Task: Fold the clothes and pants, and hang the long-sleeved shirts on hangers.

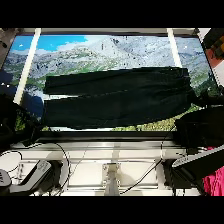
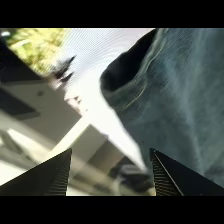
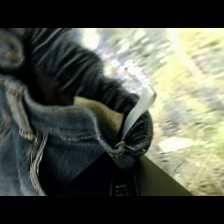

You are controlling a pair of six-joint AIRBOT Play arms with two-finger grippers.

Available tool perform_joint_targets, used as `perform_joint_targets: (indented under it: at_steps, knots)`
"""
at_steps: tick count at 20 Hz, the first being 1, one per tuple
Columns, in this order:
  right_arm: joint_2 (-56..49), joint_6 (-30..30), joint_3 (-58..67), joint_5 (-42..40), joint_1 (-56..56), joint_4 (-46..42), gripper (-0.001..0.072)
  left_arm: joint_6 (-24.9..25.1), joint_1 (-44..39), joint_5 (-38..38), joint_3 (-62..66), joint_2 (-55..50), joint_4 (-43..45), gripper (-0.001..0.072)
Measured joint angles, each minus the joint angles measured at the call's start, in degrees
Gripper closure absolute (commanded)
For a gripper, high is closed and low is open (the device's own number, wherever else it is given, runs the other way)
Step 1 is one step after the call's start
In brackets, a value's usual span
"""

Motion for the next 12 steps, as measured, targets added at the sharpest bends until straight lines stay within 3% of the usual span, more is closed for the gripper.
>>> perform_joint_targets:
  at_steps: [9,11,12]
  knots:
    - [0.0,-1.6,0.0,3.4,0.0,3.2,0.0685,4.9,-4.1,8.9,-0.7,-5.6,-9.9,0.0137]
    - [0.0,-1.7,0.0,4.1,0.0,4.4,0.0685,5.1,-7.2,10.8,-0.7,-8.0,-11.4,0.0231]
    - [0.1,-1.7,0.0,4.6,0.0,4.9,0.0686,5.1,-8.6,11.8,-0.7,-9.1,-12.6,0.0345]
